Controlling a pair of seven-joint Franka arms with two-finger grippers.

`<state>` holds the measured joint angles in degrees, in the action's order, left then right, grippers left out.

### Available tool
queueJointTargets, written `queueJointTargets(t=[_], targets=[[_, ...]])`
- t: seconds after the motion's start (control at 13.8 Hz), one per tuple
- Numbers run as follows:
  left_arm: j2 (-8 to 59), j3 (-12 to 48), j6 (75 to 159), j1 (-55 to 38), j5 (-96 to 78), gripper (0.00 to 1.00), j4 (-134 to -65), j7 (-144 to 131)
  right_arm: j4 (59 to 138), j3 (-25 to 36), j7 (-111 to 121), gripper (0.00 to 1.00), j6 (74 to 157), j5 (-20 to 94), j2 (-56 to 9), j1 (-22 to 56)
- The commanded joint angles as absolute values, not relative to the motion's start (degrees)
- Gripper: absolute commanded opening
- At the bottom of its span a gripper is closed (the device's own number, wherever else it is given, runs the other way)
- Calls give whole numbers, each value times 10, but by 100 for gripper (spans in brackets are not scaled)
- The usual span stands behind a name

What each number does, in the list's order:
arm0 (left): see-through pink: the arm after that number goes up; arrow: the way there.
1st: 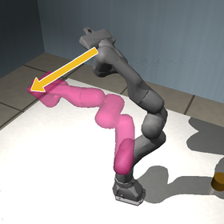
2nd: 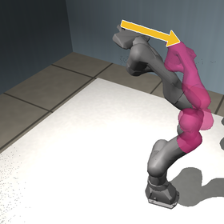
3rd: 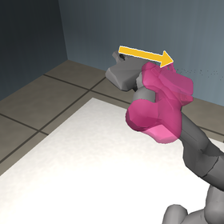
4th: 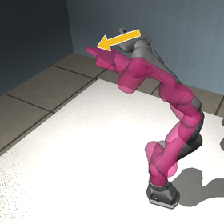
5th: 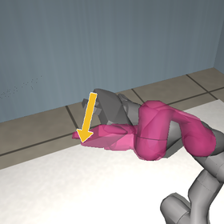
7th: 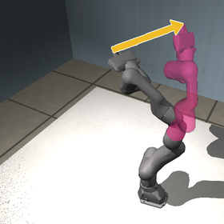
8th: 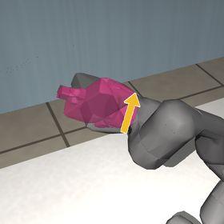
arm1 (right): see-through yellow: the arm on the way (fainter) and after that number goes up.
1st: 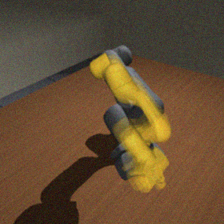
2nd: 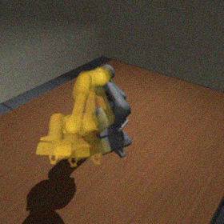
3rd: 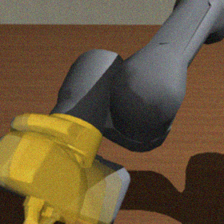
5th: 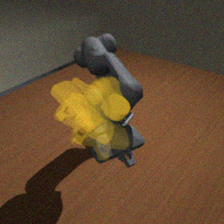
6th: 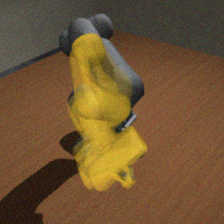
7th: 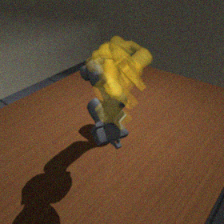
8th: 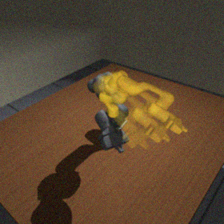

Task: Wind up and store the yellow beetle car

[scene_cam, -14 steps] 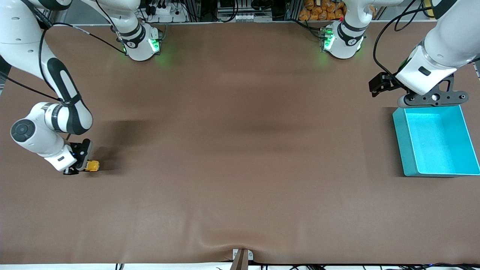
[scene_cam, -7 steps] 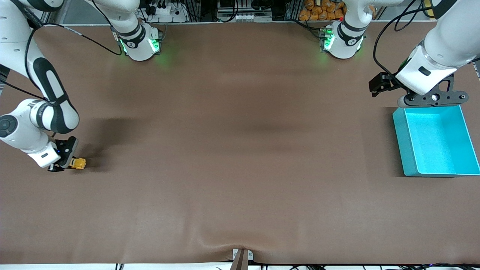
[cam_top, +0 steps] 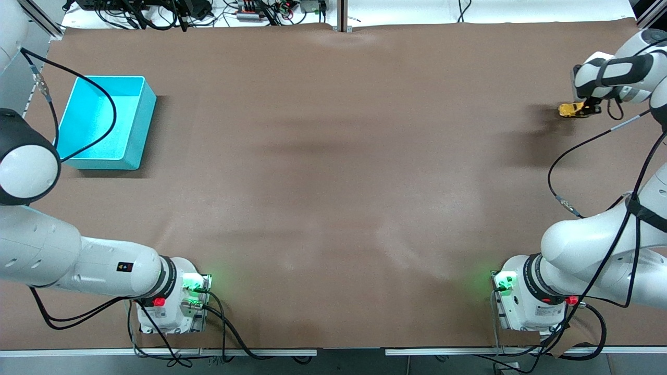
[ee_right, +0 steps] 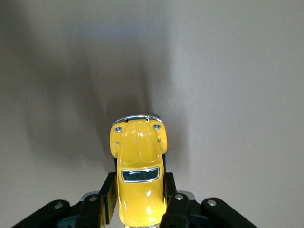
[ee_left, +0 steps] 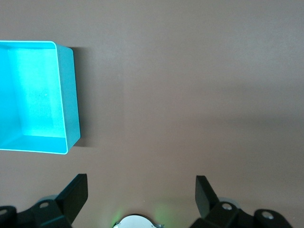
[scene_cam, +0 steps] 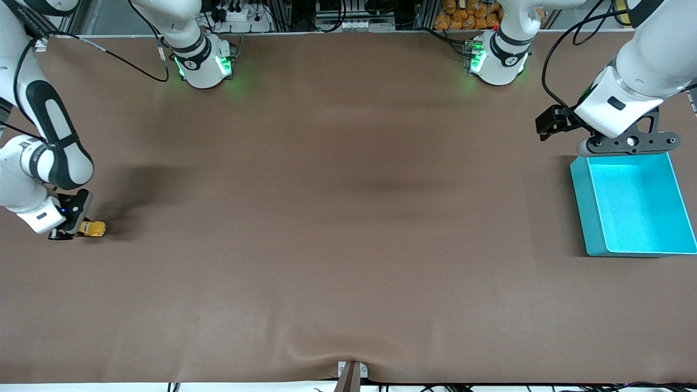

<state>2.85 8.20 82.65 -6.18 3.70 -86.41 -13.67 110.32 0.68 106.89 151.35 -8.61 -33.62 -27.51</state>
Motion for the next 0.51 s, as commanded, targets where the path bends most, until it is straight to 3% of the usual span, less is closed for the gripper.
queueJointTargets(t=[0.0, 0.07, 0.15, 0.44], targets=[[29, 83, 825, -65, 52, 100, -862, -149, 1088, -3, 1124, 23, 1505, -89, -367, -318], [29, 83, 825, -65, 52, 100, -863, -149, 1083, -6, 1135, 48, 1501, -89, -367, -323], [29, 83, 825, -65, 52, 100, -863, -149, 1080, -13, 1141, 99, 1500, -86, -367, -323], [29, 83, 825, -65, 52, 100, -863, -149, 1026, -28, 1141, 100, 1409, -85, -359, -322]])
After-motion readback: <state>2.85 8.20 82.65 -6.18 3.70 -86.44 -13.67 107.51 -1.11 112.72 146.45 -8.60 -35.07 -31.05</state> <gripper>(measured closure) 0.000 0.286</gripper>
